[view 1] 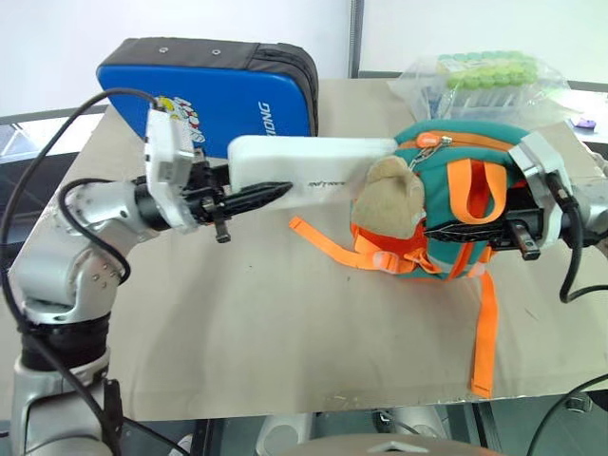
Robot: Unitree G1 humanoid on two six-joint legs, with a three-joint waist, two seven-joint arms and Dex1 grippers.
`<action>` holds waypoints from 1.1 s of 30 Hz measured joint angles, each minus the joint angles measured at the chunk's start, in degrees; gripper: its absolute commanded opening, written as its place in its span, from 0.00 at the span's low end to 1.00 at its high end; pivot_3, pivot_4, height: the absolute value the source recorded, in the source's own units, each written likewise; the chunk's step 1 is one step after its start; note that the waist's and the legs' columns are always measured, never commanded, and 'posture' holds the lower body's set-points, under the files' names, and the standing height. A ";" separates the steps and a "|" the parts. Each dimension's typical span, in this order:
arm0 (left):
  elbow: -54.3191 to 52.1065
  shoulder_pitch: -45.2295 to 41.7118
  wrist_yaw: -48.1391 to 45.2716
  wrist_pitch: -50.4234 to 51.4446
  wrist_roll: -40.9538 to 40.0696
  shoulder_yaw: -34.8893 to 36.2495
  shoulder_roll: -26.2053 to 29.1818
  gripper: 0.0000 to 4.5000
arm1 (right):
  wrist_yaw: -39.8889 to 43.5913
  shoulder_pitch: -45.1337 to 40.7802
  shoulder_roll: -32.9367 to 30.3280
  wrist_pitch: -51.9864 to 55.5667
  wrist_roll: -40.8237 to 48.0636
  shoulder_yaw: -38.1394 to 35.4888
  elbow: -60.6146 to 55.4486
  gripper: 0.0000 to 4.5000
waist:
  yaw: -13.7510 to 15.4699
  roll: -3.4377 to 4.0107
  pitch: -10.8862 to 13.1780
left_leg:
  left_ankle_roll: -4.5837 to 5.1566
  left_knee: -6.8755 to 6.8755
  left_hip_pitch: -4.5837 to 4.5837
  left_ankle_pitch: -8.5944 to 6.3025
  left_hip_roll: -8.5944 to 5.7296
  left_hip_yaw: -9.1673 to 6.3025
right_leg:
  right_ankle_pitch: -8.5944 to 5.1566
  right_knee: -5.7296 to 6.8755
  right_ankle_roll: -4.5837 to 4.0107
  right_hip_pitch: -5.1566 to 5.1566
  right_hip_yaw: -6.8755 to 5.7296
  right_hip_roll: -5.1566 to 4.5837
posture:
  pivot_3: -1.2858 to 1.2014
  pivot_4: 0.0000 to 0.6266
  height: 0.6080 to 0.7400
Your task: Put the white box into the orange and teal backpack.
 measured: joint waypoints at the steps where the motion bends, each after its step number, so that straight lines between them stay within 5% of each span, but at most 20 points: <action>1: 1.12 -2.37 -1.20 -1.12 1.37 -2.20 -1.22 0.23 | 0.02 0.37 -0.01 0.25 0.25 -0.38 -0.89 0.01 | 0.44 0.00 0.00 | 0.14 0.03 0.00 -0.08 -0.04 0.02 | 0.00 0.04 0.01 0.01 -0.05 0.00 | 0.52 0.24 1.00; 11: 14.42 -23.58 -7.96 -2.95 11.98 -17.62 -9.93 0.23 | -3.04 0.76 3.07 -1.09 -0.29 -0.50 -4.80 0.01 | -0.45 -0.03 0.02 | -0.07 0.10 -0.03 0.05 -0.10 0.08 | 0.04 0.13 0.08 0.02 -0.15 0.06 | 0.52 0.24 1.00; 17: 20.90 -28.87 -4.70 -0.23 21.67 -27.46 -19.42 0.23 | -6.90 1.32 5.32 -2.15 -1.95 -0.55 -6.90 0.01 | -0.65 -0.04 0.02 | -0.06 0.15 -0.04 0.05 -0.24 0.04 | 0.01 0.12 0.17 0.03 -0.06 0.00 | 0.52 0.24 1.00; 18: 21.99 -28.95 -3.76 -0.58 24.11 -29.75 -20.93 0.45 | -7.94 1.71 5.74 -2.23 -2.07 -0.57 -7.74 0.00 | -0.64 -0.04 0.02 | -0.06 0.15 -0.04 0.05 -0.26 0.04 | 0.01 0.12 0.18 0.03 -0.05 -0.01 | 0.52 0.24 1.00; 19: 22.55 -28.81 -3.16 -0.59 25.52 -31.17 -21.81 0.50 | -8.67 2.14 6.00 -2.26 -2.15 -0.57 -8.38 0.00 | -0.67 -0.04 0.02 | -0.06 0.15 -0.04 0.05 -0.26 0.03 | 0.01 0.13 0.18 0.03 -0.05 -0.01 | 0.52 0.24 1.00; 23: 22.14 -27.23 0.39 4.06 22.75 -26.25 -22.65 0.89 | -14.22 3.51 6.83 -2.54 -4.72 -0.58 -8.89 0.00 | -1.50 -0.04 0.03 | -0.06 0.13 0.05 0.05 -0.13 -0.06 | 0.01 0.29 0.18 -0.06 0.12 0.04 | 0.52 0.24 1.00; 29: 21.05 -23.76 -1.50 29.66 4.01 -6.62 -9.57 0.89 | -17.46 2.56 9.37 -5.89 -10.57 0.90 -5.00 0.00 | -2.67 -0.03 0.03 | 0.15 0.14 0.17 -0.07 0.01 -0.16 | 0.01 0.50 0.17 -0.05 0.08 0.21 | 0.52 0.24 1.00; 33: 17.03 -20.04 1.26 43.72 -7.05 3.63 -7.23 0.89 | -17.52 2.27 10.30 -6.05 -11.29 1.73 -4.06 0.00 | -2.15 -0.04 0.03 | -0.06 0.23 0.13 0.05 -0.02 -0.25 | 0.01 0.40 0.18 0.03 0.03 0.13 | 0.52 0.24 1.00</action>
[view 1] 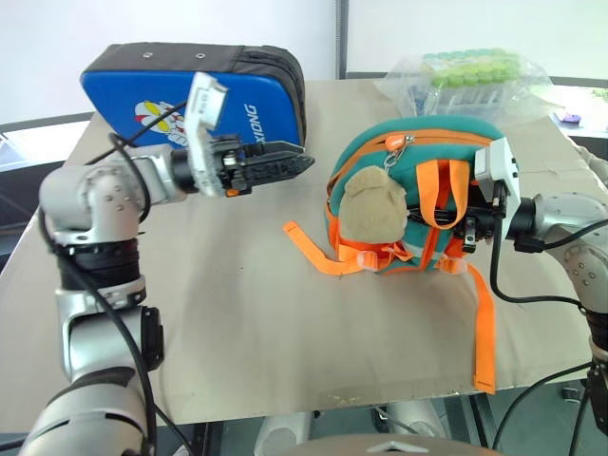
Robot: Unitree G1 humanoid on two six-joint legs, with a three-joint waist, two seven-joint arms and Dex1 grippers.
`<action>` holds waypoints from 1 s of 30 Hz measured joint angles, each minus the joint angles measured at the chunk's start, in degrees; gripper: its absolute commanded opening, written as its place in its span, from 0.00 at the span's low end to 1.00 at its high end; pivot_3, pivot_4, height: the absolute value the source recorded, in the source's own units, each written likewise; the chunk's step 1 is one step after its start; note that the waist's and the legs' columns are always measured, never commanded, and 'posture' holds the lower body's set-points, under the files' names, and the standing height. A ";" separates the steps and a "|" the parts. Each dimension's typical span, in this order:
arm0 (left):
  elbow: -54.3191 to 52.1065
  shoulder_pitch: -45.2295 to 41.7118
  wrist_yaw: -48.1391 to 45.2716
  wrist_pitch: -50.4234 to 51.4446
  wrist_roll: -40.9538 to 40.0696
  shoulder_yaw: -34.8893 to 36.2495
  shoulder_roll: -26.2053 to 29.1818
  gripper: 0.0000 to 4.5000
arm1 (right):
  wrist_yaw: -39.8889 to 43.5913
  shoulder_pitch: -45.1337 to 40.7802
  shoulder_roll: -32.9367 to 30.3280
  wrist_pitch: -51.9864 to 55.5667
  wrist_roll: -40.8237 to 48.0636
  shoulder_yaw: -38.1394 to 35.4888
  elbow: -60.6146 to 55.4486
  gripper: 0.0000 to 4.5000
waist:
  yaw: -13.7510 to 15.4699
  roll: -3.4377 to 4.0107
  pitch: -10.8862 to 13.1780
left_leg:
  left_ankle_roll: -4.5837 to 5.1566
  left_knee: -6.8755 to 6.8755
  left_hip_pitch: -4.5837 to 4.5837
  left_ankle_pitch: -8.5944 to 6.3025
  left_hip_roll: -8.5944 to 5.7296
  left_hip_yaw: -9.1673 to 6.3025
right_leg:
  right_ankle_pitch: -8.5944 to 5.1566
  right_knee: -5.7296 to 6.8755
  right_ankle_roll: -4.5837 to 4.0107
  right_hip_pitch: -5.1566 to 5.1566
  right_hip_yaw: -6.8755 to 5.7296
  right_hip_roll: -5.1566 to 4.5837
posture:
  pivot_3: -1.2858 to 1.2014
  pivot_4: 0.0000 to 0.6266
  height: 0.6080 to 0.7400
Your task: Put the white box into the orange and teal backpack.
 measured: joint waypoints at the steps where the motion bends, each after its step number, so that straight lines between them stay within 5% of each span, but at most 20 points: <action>1: -1.22 0.44 1.28 3.09 -2.87 1.37 -0.41 0.89 | -0.07 -0.29 0.16 0.07 -0.04 0.04 0.20 0.00 | 0.19 -0.02 0.00 | -0.02 0.03 -0.03 0.01 -0.02 -0.03 | 0.01 -0.01 0.01 0.01 -0.03 -0.02 | 0.52 0.24 1.00; 2: -4.88 1.08 4.82 10.00 -9.84 4.78 -3.59 0.89 | -0.12 -0.79 0.59 0.22 -0.03 0.05 0.37 0.00 | 0.58 -0.02 0.00 | -0.02 0.05 -0.05 0.01 -0.07 -0.04 | 0.04 -0.05 0.06 0.03 -0.01 -0.11 | 0.52 0.24 1.00; 8: -11.90 3.94 19.79 18.66 -19.09 5.36 -15.13 0.89 | -0.98 -1.56 1.34 1.35 -0.31 0.59 0.62 0.00 | 1.03 -0.02 -0.01 | -0.05 0.11 0.01 0.03 -0.10 0.03 | 0.09 0.07 0.08 0.01 0.08 -0.11 | 0.52 0.24 1.00; 12: -11.87 3.93 26.94 17.18 -17.11 3.96 -19.10 0.62 | -1.40 -1.48 1.12 2.02 -0.72 0.18 0.64 0.00 | 1.05 -0.02 -0.01 | -0.10 0.10 0.05 0.05 -0.11 0.04 | 0.12 0.10 0.03 0.01 0.09 -0.08 | 0.52 0.24 1.00; 18: -11.74 3.94 30.49 13.84 -14.27 0.98 -19.71 0.03 | -3.54 -1.25 1.20 4.03 -0.64 -1.41 0.25 0.00 | 1.22 -0.03 -0.02 | -0.10 0.10 0.05 0.06 -0.16 0.14 | 0.13 0.06 0.04 0.01 0.18 -0.13 | 0.52 0.24 1.00; 26: -12.69 4.82 27.98 6.68 -12.13 -1.57 -19.17 0.00 | -7.32 -0.92 2.51 5.60 0.06 -3.04 -1.25 0.00 | 1.26 -0.03 -0.02 | -0.10 0.09 0.03 0.06 -0.16 0.17 | 0.12 -0.01 0.04 0.01 0.20 -0.15 | 0.52 0.24 1.00; 30: -11.95 5.44 19.94 6.51 -17.98 3.73 -9.28 0.00 | -12.10 -1.11 7.68 7.04 5.12 -6.94 -1.03 0.00 | 0.57 -0.02 -0.01 | -0.10 -0.09 0.04 0.06 -0.06 0.26 | 0.12 0.03 0.02 -0.15 0.29 -0.06 | 0.52 0.24 1.00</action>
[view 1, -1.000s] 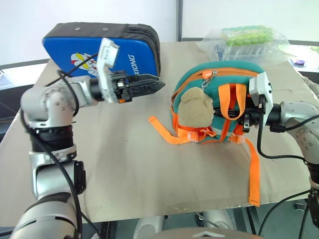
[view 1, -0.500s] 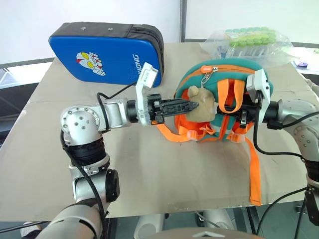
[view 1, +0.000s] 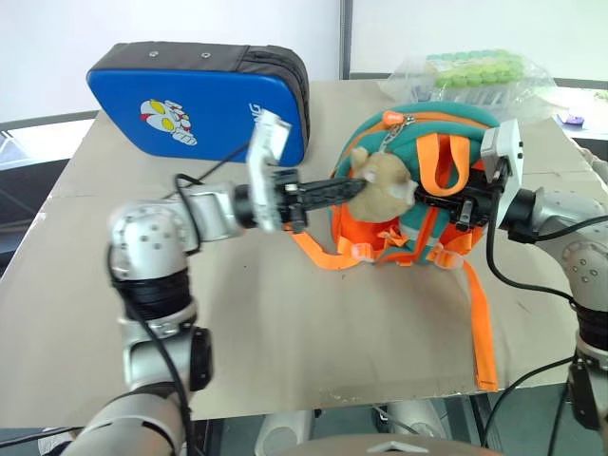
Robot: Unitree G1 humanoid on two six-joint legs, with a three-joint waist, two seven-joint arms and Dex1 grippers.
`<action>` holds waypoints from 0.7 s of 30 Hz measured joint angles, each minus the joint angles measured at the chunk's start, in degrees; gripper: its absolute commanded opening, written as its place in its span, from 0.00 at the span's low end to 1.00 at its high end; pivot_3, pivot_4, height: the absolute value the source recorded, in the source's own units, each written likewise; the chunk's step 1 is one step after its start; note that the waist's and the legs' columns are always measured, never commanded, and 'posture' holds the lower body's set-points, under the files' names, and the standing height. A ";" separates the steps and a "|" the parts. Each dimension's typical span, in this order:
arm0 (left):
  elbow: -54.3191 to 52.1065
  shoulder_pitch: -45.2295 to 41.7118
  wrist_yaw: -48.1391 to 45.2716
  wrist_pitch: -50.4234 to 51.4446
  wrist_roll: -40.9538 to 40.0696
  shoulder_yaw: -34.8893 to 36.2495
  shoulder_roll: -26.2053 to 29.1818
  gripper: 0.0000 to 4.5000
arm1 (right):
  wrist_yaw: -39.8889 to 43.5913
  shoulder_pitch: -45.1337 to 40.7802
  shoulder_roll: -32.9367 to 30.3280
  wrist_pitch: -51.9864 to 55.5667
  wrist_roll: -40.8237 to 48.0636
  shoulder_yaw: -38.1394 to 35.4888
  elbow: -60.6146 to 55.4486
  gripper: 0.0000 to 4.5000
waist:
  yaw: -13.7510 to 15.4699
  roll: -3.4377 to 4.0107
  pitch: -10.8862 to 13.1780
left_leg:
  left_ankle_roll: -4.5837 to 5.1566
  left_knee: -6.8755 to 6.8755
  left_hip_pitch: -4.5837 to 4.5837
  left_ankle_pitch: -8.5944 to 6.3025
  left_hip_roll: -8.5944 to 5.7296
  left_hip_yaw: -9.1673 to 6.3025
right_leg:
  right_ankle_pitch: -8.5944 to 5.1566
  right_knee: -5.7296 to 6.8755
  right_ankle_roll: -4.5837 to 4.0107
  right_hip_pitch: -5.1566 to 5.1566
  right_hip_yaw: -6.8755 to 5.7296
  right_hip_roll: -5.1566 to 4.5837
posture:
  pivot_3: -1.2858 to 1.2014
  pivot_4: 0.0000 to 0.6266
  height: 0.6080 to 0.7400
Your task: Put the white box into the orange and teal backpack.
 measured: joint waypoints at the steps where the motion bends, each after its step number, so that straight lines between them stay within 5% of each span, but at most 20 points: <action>1: 0.94 0.00 -0.74 -0.17 -0.61 1.25 1.68 0.00 | -1.62 -0.12 0.92 0.69 1.56 -1.56 0.46 0.00 | 0.07 0.01 0.00 | 0.00 -0.01 0.00 0.00 0.00 -0.01 | 0.00 0.00 0.00 0.00 -0.02 0.01 | 0.52 0.24 1.00; 6: 7.72 1.22 -1.59 -1.85 -0.79 4.87 6.76 0.00 | -13.45 -3.83 5.30 3.28 12.48 -11.72 4.20 0.00 | 0.59 0.01 0.01 | 0.01 -0.01 -0.08 0.00 -0.07 -0.02 | 0.00 -0.09 0.01 0.00 -0.03 -0.06 | 0.52 0.24 1.00; 10: 7.90 11.67 -4.89 -5.06 4.33 1.09 10.84 0.00 | -20.71 -4.47 6.73 3.27 15.94 -14.25 5.22 0.00 | 0.31 0.06 -0.01 | 0.00 -0.21 -0.11 0.00 -0.05 0.26 | -0.01 -0.17 0.01 -0.21 0.26 -0.08 | 0.52 0.24 1.00; 18: 11.65 18.88 -4.75 -20.07 17.55 -10.52 8.37 0.00 | -26.61 -5.54 7.10 3.39 17.79 -12.58 6.20 0.00 | 0.97 0.05 -0.02 | 0.05 -0.15 -0.17 -0.02 -0.06 0.27 | 0.02 -0.15 0.00 -0.22 0.23 -0.16 | 0.52 0.24 1.00; 21: 11.58 19.68 -2.79 -25.52 18.91 -9.20 2.92 0.00 | -23.40 -1.30 -0.27 0.50 9.41 -7.94 -0.54 0.00 | 1.51 0.01 -0.04 | 0.07 -0.08 -0.22 -0.02 -0.08 0.27 | 0.03 -0.17 0.03 -0.21 0.20 -0.16 | 0.52 0.24 1.00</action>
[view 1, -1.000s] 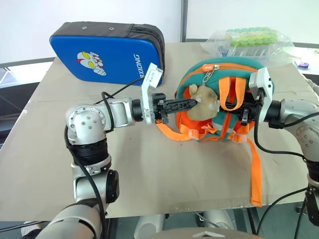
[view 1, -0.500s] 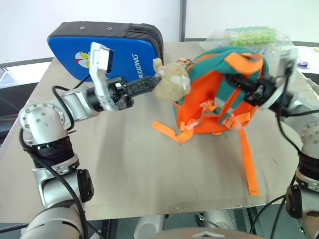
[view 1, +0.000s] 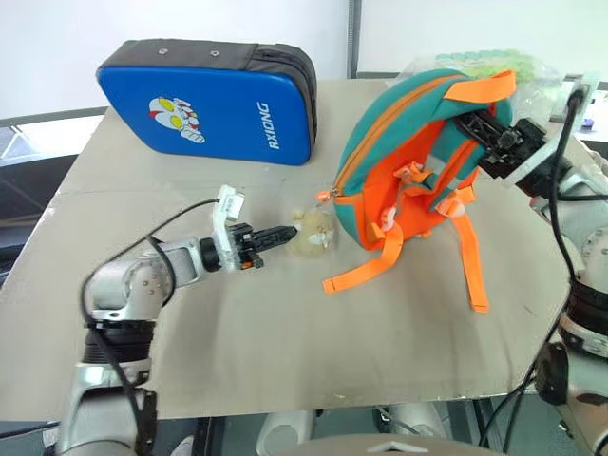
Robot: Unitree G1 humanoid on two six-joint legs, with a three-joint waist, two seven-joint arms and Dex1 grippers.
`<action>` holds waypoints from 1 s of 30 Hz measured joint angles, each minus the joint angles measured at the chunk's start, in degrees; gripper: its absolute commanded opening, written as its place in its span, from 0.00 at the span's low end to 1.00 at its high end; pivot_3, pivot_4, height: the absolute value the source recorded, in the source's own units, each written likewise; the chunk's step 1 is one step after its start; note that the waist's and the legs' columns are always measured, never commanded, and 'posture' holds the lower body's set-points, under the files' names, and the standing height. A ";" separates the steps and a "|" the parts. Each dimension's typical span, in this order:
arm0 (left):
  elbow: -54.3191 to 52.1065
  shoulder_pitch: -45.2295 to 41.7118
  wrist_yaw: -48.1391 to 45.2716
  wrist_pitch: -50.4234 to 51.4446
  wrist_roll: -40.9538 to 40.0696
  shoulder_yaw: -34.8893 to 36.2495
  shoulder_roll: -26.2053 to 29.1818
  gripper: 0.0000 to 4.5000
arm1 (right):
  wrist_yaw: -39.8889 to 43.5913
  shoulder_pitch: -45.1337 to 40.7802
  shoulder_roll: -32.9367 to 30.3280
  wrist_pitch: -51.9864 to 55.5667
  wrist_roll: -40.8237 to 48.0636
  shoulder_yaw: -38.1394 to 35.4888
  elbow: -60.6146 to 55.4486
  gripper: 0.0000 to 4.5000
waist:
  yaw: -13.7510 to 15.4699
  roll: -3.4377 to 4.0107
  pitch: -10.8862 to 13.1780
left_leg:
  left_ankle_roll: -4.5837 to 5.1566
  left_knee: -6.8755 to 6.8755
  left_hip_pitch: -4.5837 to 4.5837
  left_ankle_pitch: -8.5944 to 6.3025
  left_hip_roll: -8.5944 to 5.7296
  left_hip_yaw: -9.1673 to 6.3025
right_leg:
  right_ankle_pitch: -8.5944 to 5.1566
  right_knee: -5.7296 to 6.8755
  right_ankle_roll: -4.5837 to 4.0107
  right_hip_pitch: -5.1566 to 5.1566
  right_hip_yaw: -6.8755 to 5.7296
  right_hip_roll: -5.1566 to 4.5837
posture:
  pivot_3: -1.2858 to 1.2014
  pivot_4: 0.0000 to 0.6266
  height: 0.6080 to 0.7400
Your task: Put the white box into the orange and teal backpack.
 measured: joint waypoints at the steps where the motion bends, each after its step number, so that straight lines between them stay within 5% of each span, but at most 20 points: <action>1: -0.03 0.05 -0.03 -1.61 1.13 -0.01 0.10 0.00 | 1.64 0.95 -1.09 -1.39 -2.59 1.85 -1.41 0.12 | -0.16 -0.01 -0.01 | 0.00 0.00 0.00 0.00 0.01 0.00 | 0.00 0.00 0.00 0.00 -0.01 0.03 | 0.52 0.24 1.00; 5: -1.65 -0.72 -1.93 -11.81 7.84 -1.19 0.76 0.00 | 7.00 6.05 -3.52 -8.18 -12.82 9.57 -4.45 0.43 | -0.80 0.00 0.00 | 0.00 -0.05 0.06 0.00 0.07 0.11 | 0.00 0.04 0.00 0.00 0.01 0.06 | 0.52 0.24 1.00; 6: -2.06 -1.33 -1.95 -12.79 8.03 -1.18 0.15 0.15 | 7.53 7.06 -3.69 -8.78 -13.66 10.16 -4.76 0.52 | -0.79 0.00 0.00 | 0.00 -0.05 0.06 0.00 0.08 0.07 | 0.00 0.04 0.00 0.00 0.01 0.05 | 0.52 0.24 1.00; 11: -8.36 -0.77 -2.76 -15.60 8.14 0.11 0.90 0.57 | 13.28 16.69 -9.74 -9.44 -14.62 7.66 -7.75 0.99 | -0.75 -0.01 0.00 | 0.18 0.00 0.04 -0.11 0.06 0.08 | 0.00 -0.08 0.02 0.07 0.05 0.01 | 0.52 0.24 1.00; 15: -14.01 8.48 -4.17 -15.89 7.56 3.45 4.06 0.98 | 23.27 31.39 -18.27 -7.05 -11.63 -5.65 -9.06 1.00 | -0.77 0.00 0.00 | 0.32 -0.06 0.08 -0.19 0.15 0.15 | -0.02 -0.18 0.03 0.12 0.08 0.06 | 0.52 0.24 1.00; 20: -20.50 16.63 -5.39 -17.09 7.39 5.40 5.93 0.98 | 28.54 37.09 -18.88 -7.60 -9.01 -13.25 -11.60 1.00 | -0.82 0.01 -0.01 | 0.41 -0.04 0.51 -0.25 0.31 0.21 | -0.03 -0.13 0.01 0.49 0.10 0.17 | 0.52 0.24 1.00; 30: -30.03 40.78 -6.04 -22.00 8.49 14.41 6.01 0.98 | 35.73 53.03 -14.88 -20.06 -19.48 -18.67 -3.72 1.00 | -0.11 -0.03 -0.04 | 0.42 -0.01 0.95 -0.26 0.47 0.44 | -0.22 -0.15 -0.15 0.84 0.24 0.16 | 0.52 0.24 1.00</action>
